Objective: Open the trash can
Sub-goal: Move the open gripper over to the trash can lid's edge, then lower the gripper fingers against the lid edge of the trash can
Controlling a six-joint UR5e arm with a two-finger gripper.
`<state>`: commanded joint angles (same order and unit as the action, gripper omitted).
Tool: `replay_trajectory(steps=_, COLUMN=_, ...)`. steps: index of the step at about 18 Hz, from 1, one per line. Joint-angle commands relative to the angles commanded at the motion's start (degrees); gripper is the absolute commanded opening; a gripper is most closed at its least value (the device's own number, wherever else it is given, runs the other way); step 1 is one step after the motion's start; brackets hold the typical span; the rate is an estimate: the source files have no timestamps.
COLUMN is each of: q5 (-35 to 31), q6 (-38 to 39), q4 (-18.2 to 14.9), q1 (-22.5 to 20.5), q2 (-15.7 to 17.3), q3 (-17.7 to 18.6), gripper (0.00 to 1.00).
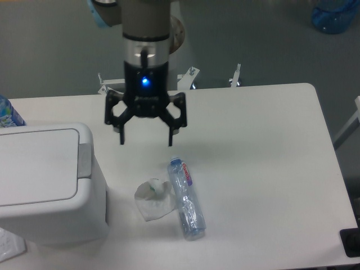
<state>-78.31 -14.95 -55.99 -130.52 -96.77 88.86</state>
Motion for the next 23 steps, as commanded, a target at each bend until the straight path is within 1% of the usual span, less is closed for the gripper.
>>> replay_trajectory(steps=8, q5=0.0, q6=3.2, q4=0.6, q1=2.2, q2=-1.2, q3=-0.1, gripper=1.0)
replay_trajectory(steps=13, q5=0.0, q6=4.3, q4=2.0, q1=3.3, q2=-1.9, q3=-0.2, gripper=1.0)
replay_trajectory(steps=23, q5=0.0, q6=4.6, q4=2.3, q1=3.4, q2=-2.2, q3=0.1, gripper=1.0)
